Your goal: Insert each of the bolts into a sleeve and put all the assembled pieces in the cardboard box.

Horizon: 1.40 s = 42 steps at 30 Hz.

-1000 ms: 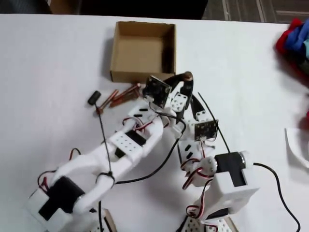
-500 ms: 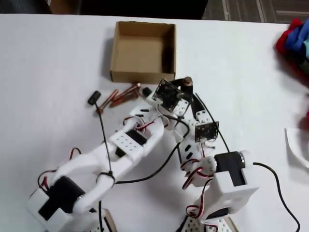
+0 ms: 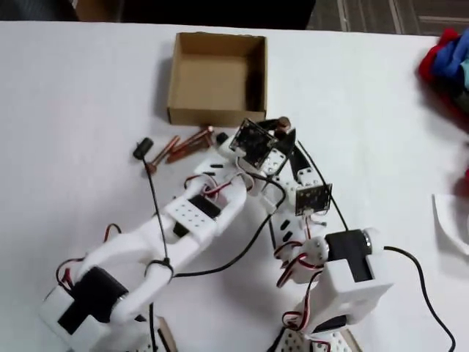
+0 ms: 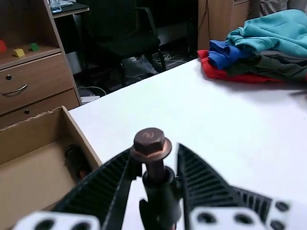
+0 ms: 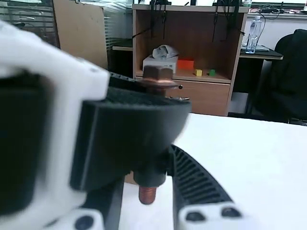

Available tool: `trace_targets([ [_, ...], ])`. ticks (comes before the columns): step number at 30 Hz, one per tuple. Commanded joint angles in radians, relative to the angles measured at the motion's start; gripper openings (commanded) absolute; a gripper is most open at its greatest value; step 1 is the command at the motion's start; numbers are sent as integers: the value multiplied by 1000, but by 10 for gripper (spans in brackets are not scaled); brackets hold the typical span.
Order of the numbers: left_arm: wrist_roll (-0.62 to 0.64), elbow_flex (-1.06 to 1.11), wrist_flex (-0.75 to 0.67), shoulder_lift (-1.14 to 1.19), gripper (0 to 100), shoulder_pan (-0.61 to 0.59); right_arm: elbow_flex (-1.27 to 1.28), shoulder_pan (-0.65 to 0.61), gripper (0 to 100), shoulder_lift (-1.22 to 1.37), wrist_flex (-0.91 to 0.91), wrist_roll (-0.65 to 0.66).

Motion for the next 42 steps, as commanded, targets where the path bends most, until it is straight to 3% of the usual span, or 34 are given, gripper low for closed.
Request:
trace_targets([
  [1,-6,-33,5,-2,164,-14,-18,4,19,-5,-5,-8],
  [25,-15,-56,71,-8,168,-69,-18,2,19,-5,-5,-8],
  [32,-63,-82,77,-199,166,-84,-18,2,19,-5,-4,-8],
  [35,-118,-54,115,-304,166,-147,-17,4,19,-5,-4,-8],
  [42,-120,108,318,-499,166,-428,9,42,19,-18,-10,-8],
])
